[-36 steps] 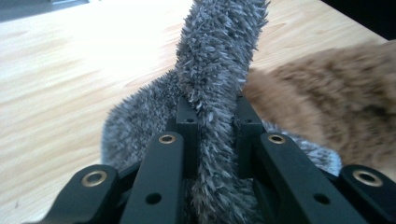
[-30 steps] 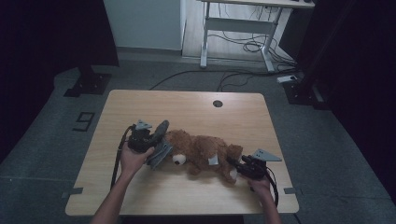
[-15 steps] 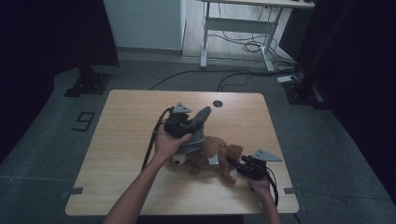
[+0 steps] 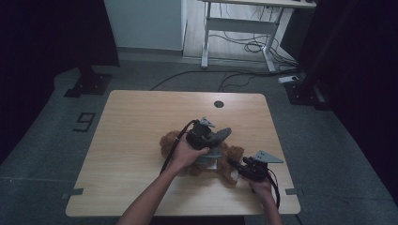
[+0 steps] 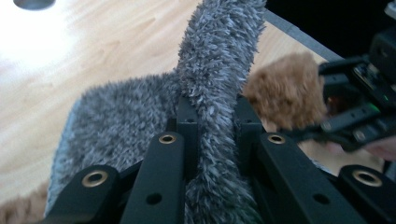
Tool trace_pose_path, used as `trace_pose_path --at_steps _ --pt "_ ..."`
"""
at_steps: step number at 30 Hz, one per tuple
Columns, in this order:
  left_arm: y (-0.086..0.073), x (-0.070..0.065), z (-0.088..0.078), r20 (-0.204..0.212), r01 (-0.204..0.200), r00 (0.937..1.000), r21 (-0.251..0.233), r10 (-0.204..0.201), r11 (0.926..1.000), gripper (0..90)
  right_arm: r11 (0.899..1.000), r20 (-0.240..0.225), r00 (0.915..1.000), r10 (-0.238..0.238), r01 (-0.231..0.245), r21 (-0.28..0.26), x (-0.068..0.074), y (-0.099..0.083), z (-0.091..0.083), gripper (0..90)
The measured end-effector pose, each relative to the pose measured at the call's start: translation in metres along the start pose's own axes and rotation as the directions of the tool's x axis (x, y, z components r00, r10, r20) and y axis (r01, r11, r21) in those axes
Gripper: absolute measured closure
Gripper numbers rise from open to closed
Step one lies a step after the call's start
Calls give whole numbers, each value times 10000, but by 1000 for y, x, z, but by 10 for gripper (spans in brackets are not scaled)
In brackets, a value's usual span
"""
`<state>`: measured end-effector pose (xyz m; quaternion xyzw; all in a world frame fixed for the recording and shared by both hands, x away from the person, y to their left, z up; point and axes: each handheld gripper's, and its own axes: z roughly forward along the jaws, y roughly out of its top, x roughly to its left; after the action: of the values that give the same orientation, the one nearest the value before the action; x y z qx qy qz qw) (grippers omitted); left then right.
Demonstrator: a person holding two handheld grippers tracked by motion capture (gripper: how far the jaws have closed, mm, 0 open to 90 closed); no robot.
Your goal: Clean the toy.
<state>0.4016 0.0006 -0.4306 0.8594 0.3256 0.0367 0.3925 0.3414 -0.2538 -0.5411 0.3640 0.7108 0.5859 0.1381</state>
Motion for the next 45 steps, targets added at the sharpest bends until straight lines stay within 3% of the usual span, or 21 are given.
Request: trace_pose_path --at_steps 7,13,17,22,26,33,40,43,45 --pt "-20 2 -9 323 76 9995 -126 -72 9999 776 10000 -55 10000 -43 43 41 0 0 0 625" --pt "-28 1 -13 381 202 9991 -246 -192 9995 777 10000 -36 10000 -78 78 44 0 0 0 625" --pt "-30 -14 -10 144 -285 9995 -95 286 9995 779 9999 27 10000 -93 93 92 0 0 1 625" --pt "-31 -38 7 480 -992 9942 580 965 9934 779 10000 148 9999 11 -13 87 0 0 1 626" --pt "-35 -44 16 582 -1090 9928 697 1051 9916 779 9999 165 9999 -13 11 123 0 -1 1 626" --pt "-35 -31 5 600 -609 9964 223 595 9979 778 10000 109 9999 -3 3 1 0 0 0 625" --pt "-30 -11 -14 -250 -194 9995 -399 184 9990 778 10000 177 9998 -19 19 -3 0 0 0 626" --pt "-30 6 -24 -795 12 9968 -424 -46 9991 777 10000 154 9999 -13 12 4 0 0 0 625" --pt "-32 13 -29 -868 200 9959 -542 -246 9983 777 10000 138 9999 -13 13 -9 -1 0 0 626"
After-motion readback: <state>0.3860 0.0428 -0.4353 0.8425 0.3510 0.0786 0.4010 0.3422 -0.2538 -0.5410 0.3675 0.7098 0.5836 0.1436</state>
